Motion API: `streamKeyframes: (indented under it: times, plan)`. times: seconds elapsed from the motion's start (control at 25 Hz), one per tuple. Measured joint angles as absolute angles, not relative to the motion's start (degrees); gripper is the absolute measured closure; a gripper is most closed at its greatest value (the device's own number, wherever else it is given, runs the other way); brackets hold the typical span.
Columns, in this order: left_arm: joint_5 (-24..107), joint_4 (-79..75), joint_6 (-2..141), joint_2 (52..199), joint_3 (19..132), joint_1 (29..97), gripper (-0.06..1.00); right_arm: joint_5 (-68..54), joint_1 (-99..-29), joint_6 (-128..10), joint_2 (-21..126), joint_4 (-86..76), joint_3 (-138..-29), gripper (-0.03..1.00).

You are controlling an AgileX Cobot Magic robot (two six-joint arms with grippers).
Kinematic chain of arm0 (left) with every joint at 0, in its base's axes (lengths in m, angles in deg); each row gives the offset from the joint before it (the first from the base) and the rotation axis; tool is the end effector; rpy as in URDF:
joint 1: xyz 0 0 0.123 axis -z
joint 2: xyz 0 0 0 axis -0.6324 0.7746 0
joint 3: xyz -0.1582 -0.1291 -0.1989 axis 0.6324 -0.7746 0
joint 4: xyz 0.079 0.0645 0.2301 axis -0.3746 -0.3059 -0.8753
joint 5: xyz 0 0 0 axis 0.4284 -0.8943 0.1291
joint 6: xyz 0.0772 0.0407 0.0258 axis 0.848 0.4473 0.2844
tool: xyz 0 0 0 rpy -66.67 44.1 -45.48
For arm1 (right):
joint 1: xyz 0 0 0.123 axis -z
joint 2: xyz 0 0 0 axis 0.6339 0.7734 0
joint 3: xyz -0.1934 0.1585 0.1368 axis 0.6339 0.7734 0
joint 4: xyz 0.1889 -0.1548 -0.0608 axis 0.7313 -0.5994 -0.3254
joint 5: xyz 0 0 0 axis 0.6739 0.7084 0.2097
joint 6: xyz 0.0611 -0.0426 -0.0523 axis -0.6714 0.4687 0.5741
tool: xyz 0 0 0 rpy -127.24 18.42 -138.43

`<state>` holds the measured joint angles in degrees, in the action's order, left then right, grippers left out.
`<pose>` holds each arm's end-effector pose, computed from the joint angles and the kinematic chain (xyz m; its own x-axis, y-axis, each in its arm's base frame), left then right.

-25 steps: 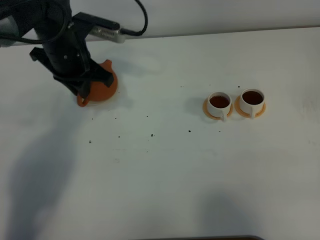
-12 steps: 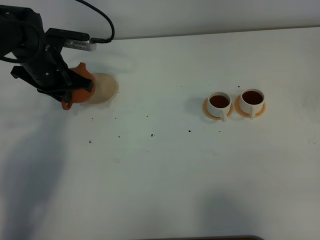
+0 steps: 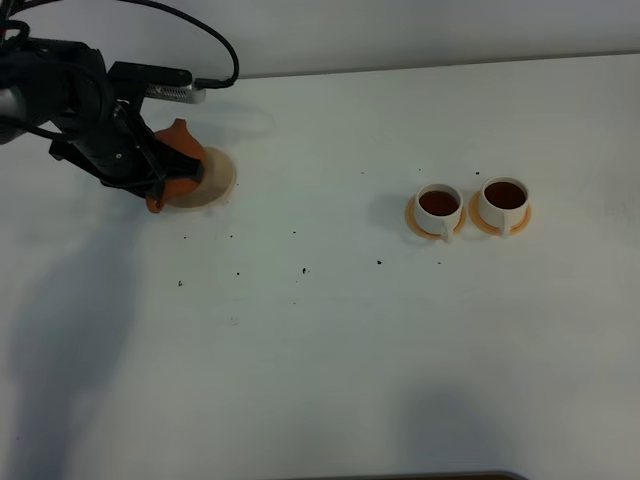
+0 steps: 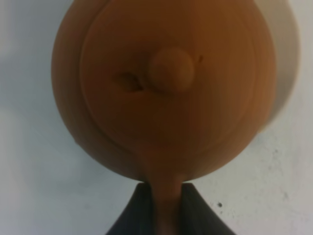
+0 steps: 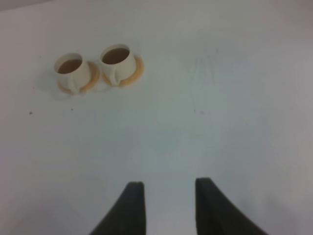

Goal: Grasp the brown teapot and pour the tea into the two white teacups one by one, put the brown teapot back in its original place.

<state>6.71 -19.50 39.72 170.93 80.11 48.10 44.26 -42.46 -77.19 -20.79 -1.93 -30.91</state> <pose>0.4279 -0.0627 0.1618 -0.8935 0.2652 -0.3624 0.2511 0.9641 0.0863 -0.0046 0.0148 0.2744 -0.4644 -0.0182 -0.8854 -0.1962 0.9771 0.0828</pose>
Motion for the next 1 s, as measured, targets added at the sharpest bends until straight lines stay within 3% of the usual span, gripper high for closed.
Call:
streamKeyframes:
  times: [1.0]
  plan:
    - [9.72, -15.49, 42.13, 171.61, 80.09, 49.54, 0.84, 44.26, -42.46, -77.19, -20.79, -1.93, -30.91, 0.73]
